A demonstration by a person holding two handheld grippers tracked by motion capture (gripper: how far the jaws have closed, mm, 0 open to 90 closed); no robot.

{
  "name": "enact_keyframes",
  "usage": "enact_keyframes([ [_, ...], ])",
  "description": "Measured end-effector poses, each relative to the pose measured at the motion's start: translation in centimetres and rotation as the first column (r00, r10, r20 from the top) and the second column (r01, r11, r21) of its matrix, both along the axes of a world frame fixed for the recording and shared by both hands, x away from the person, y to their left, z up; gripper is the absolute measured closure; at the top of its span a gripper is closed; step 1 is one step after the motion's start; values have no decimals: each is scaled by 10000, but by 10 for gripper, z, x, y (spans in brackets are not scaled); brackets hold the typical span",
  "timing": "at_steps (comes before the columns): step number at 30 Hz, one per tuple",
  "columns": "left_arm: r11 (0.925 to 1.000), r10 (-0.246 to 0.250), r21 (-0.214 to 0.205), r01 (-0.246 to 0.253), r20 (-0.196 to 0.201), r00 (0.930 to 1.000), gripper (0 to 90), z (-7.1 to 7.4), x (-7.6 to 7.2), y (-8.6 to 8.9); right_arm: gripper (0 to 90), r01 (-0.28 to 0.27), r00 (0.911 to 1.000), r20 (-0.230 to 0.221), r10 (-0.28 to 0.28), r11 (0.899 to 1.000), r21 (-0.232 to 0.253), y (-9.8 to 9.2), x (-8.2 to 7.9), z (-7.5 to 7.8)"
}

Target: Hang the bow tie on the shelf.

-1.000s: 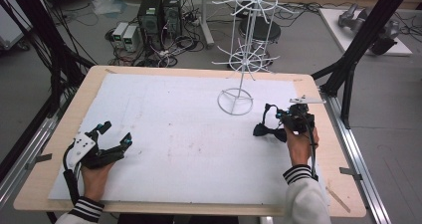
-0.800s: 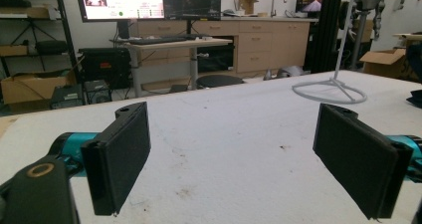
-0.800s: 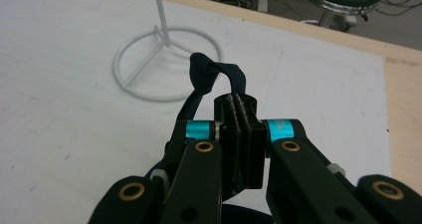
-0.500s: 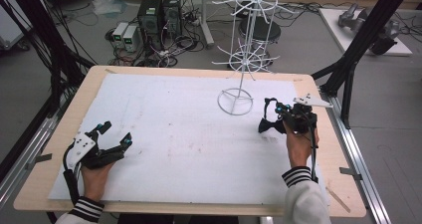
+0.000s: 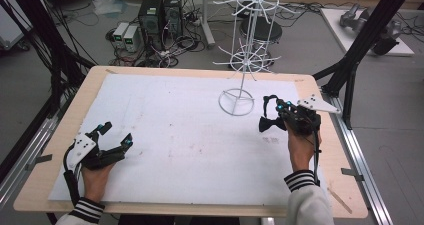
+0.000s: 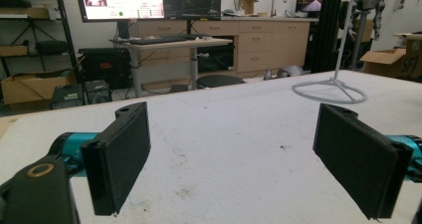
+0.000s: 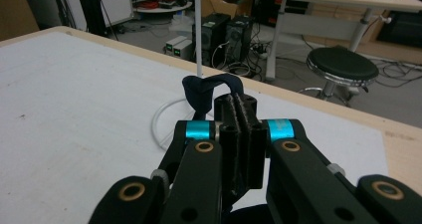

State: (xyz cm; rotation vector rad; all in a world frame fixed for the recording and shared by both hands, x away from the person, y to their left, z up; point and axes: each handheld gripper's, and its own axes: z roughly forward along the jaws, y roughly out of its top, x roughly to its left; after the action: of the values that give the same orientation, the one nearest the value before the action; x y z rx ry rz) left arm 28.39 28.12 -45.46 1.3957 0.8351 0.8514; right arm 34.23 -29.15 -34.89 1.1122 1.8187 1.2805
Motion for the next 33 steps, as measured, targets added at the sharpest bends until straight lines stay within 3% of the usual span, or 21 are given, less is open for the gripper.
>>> enact_keyframes([
  [13,10000,11,23,-11,1,10000,153,0,0,0,886,-363,9972,666,351,9992,172,6,-11,8],
  [20,10000,11,26,-11,-5,10000,153,0,0,0,886,-467,9959,787,446,9986,253,12,-12,15],
  [33,10000,16,23,-16,-4,10000,153,0,0,0,885,-1012,9851,1395,1002,9949,5,31,-15,37],
])
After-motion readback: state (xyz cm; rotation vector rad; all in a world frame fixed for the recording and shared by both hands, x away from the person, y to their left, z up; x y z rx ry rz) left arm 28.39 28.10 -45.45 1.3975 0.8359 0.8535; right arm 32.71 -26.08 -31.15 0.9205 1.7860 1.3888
